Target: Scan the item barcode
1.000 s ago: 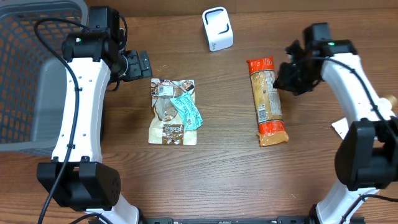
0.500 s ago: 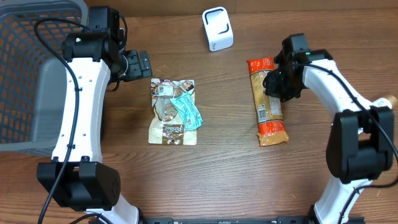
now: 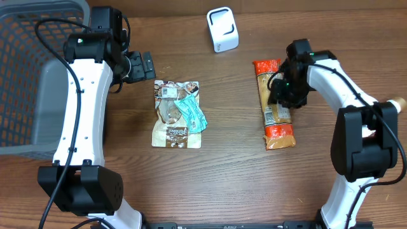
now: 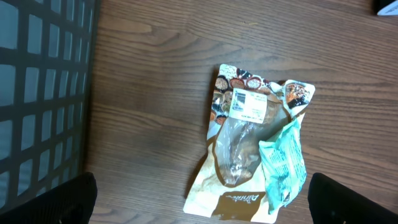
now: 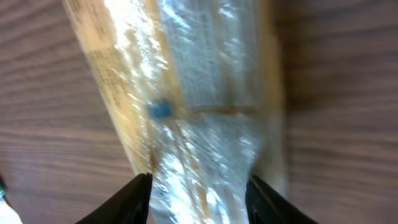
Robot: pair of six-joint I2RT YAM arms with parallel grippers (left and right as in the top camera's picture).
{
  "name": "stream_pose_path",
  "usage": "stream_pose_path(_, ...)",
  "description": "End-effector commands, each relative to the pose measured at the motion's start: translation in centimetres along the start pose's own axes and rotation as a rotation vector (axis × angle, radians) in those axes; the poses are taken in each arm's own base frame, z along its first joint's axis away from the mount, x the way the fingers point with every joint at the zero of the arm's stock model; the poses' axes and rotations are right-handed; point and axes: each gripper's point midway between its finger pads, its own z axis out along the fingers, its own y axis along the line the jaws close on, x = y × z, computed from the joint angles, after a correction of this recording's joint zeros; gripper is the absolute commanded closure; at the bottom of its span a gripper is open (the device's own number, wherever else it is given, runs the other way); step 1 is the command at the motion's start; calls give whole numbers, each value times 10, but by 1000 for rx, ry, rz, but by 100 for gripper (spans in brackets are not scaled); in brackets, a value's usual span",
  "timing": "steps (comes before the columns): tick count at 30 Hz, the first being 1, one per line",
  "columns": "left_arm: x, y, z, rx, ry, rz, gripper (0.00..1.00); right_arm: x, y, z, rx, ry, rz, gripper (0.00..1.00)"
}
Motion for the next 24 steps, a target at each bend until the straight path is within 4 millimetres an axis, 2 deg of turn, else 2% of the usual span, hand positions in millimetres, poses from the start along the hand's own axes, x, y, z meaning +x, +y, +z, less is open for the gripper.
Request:
stream_pose_path(1,2,-1,3,4,10,22,0,-18,-5,-39,3,-84,-18,43)
stream_pose_path(4,2,-1,3,4,10,22,0,-12,-11,-50,8,-79,-27,33)
stream_pose_path(8,2,-1,3,4,10,22,0,-1,-24,-46,-1,-21,-47,27)
stream_pose_path(18,2,-2,3,4,10,22,0,48,-22,-13,-266,125,-182,23)
stream_pose_path(24,2,-1,3,4,10,22,0,63,-22,13,-315,136,-174,23)
